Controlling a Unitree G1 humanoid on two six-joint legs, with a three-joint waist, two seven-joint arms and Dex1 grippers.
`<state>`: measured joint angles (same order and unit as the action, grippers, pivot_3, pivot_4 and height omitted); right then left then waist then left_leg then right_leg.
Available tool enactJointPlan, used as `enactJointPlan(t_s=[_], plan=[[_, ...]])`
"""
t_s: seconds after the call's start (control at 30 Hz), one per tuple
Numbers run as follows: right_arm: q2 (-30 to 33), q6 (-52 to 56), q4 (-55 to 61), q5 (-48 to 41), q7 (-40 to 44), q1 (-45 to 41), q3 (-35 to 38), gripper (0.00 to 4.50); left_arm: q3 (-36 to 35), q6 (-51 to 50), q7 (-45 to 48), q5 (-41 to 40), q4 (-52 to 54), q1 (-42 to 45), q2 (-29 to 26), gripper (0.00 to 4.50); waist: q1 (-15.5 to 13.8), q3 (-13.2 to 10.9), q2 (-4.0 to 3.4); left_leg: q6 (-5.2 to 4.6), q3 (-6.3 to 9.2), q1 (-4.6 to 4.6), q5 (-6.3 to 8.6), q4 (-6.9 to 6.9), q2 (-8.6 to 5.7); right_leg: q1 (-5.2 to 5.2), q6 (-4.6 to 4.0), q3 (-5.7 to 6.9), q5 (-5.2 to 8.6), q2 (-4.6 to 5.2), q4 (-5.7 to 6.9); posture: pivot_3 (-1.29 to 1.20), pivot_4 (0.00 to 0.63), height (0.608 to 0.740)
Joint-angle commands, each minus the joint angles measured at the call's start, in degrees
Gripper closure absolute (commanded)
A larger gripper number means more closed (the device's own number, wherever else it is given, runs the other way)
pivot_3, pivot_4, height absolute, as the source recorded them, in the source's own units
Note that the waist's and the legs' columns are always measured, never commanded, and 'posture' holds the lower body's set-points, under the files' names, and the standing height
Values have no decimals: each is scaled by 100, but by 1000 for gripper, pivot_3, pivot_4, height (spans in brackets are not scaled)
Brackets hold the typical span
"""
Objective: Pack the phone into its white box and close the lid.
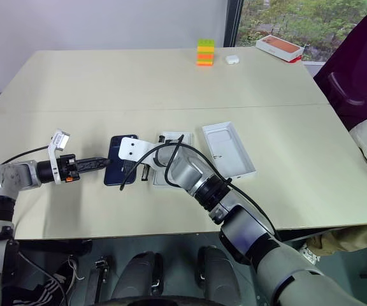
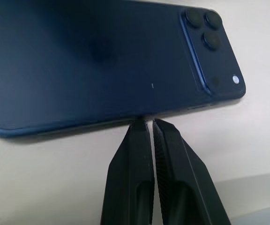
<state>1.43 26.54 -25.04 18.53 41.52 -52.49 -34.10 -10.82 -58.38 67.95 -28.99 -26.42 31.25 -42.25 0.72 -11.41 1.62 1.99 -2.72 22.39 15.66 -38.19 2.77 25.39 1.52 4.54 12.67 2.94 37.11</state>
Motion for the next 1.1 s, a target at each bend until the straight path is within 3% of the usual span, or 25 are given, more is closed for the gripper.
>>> enactJointPlan(t_s=[0.03,0.37,0.6,0.7,0.83,0.9,1.0,1.1], plan=[[-64,-1,18,40,122,56,-129,4259,106,-552,-80,-299,142,23,207,428,-4,1,1,0,1,0,0,0,0,-1,0,0,0,0,0,0,150,740],[-59,-8,36,84,146,87,-33,4259,-510,-1650,-727,-879,905,219,439,428,-12,1,1,0,5,-1,0,-1,-1,-4,1,0,0,3,-1,0,150,740],[-59,-15,92,156,193,159,-20,4259,-1032,-1679,-1229,-945,911,189,736,428,-3,1,2,1,7,-1,-1,-1,-1,-4,1,2,0,2,0,0,150,740],[-34,-2,164,166,251,197,-19,4259,-1616,-1966,-1421,-1270,782,417,904,428,-3,2,3,2,8,-1,-1,-1,-1,-3,0,2,0,2,0,0,150,740],[-28,0,179,182,268,215,3,4259,-1335,-1941,-1515,-1201,1203,188,852,428,13,3,6,2,9,1,-1,-1,-1,-4,1,5,0,3,-2,0,150,740],[-29,-5,189,185,284,221,-6,4259,-1647,-2226,-1684,-1462,1199,351,979,428,26,4,5,2,13,-3,-1,1,-1,-5,1,0,0,4,-2,0,150,740],[-45,-18,170,185,273,196,13,4259,-1039,-1906,-1745,-1218,1709,150,802,428,32,5,8,2,15,-4,-1,1,0,-5,0,1,0,2,-1,0,150,740],[-44,-12,197,194,256,176,32,4259,-917,-1838,-1624,-1230,1535,-91,657,428,37,6,7,3,18,-8,-1,4,0,-5,0,-7,-1,3,-1,0,150,740]])
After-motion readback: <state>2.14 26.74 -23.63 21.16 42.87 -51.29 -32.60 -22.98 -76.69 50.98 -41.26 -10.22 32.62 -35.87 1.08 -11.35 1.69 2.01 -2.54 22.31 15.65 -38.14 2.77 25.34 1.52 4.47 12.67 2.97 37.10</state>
